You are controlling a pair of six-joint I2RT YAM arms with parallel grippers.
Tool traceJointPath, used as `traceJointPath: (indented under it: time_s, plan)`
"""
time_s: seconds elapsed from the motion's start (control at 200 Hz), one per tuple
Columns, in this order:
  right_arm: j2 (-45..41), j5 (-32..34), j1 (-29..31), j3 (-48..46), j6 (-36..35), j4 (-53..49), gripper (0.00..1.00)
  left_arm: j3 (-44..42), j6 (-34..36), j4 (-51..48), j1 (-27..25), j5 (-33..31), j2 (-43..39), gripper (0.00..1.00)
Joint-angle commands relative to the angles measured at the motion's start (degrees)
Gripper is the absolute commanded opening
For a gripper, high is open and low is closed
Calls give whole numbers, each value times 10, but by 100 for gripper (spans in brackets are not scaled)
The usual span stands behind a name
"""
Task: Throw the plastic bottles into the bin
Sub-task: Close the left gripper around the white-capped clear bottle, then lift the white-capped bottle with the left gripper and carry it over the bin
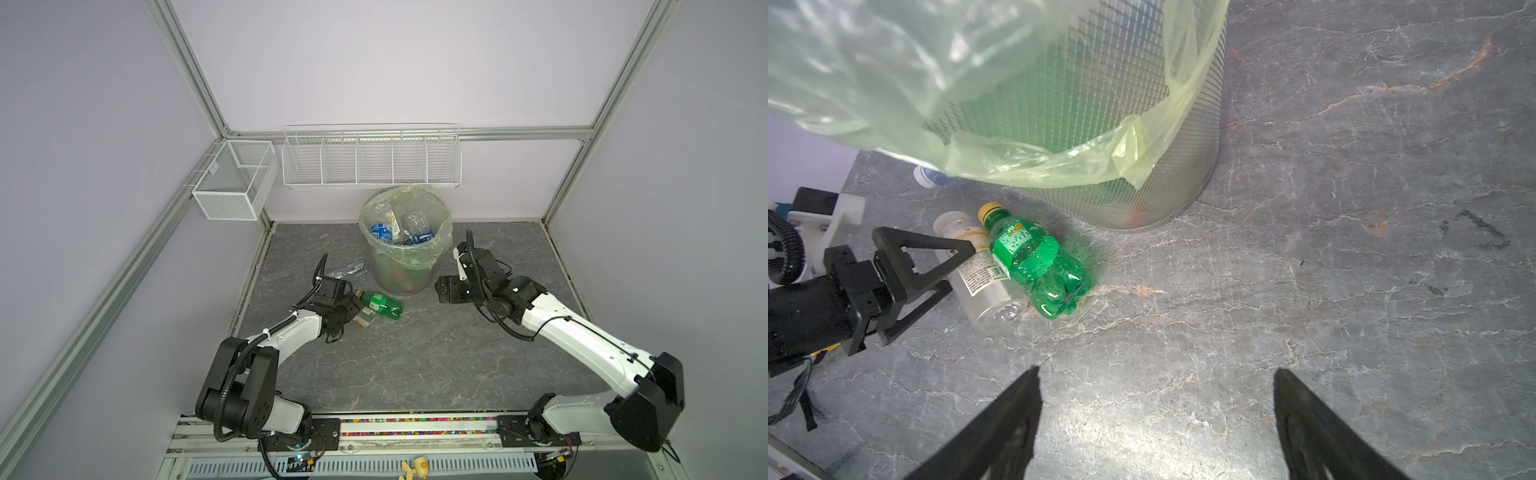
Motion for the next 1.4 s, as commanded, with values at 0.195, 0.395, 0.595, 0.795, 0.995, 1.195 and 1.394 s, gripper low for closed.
traceJointPath:
  time_s: [0.195,0.395,0.595,0.795,0.995,1.195,1.394]
  plan:
    - [-6,10,-2,0,15,5,88,-9,-8,28,4,-16,14,82]
    - [-8,20,-3,3,14,2,88,-8,-3,32,4,-17,19,70]
    - [-4,17,-3,5,13,0,88,-19,0,32,3,-24,15,58]
    - [-9,18,-2,1,19,-3,88,-30,1,24,4,-25,-6,48]
    - [-10,27,-3,2,18,-2,88,-30,15,3,4,-28,-61,48]
    - [9,24,-3,12,19,0,88,-29,33,-22,3,-43,-139,47]
    - [14,17,-3,14,28,-7,88,-20,54,-34,4,-53,-198,48]
